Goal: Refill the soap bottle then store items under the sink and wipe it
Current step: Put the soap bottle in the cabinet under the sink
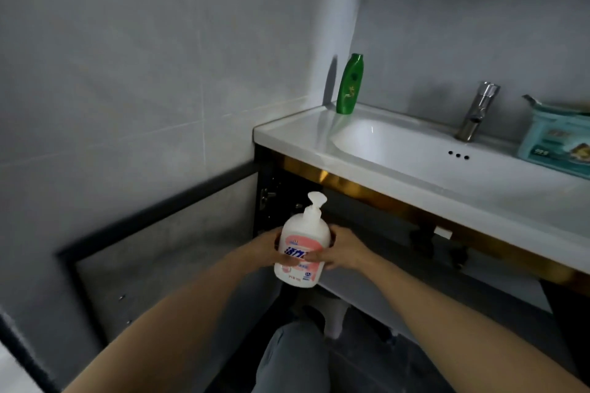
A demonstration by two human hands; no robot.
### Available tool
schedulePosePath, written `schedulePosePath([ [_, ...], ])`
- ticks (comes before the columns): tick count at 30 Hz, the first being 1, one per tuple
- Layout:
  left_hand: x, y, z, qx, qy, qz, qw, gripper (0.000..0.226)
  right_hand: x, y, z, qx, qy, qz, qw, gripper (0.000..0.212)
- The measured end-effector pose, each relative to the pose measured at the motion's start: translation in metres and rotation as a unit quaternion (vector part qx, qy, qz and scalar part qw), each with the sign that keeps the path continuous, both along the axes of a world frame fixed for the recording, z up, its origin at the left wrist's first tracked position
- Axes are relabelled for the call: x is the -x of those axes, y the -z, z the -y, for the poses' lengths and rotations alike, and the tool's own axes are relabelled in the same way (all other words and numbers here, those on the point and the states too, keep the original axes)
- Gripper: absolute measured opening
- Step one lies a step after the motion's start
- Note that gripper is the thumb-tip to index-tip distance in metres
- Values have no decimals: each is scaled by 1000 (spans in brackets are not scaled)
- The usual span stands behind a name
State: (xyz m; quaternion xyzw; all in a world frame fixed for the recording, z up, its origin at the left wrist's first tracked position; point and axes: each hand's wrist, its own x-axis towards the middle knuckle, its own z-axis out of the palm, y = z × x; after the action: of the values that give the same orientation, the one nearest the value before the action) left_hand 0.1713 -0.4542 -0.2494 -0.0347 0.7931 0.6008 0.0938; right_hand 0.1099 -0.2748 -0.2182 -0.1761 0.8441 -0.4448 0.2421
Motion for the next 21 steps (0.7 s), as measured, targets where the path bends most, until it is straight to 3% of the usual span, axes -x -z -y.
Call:
schedulePosePath([
  [1,37,20,5,-21,-4,2,1000,59,36,16,9,-8,9,7,1000,69],
  [7,41,56,-4,-30,-80,-18,996,76,35,44,10,-16,54,-3,998,70],
  [13,99,92,-10,-38,-233,2,972,64,100,77,32,-16,79,9,997,76],
  [18,137,98,-19,5,-303,3,953,62,130,88,49,10,88,26,996,115],
  [21,152,97,-16,12,-315,27,949,67,141,90,58,28,91,29,995,92],
])
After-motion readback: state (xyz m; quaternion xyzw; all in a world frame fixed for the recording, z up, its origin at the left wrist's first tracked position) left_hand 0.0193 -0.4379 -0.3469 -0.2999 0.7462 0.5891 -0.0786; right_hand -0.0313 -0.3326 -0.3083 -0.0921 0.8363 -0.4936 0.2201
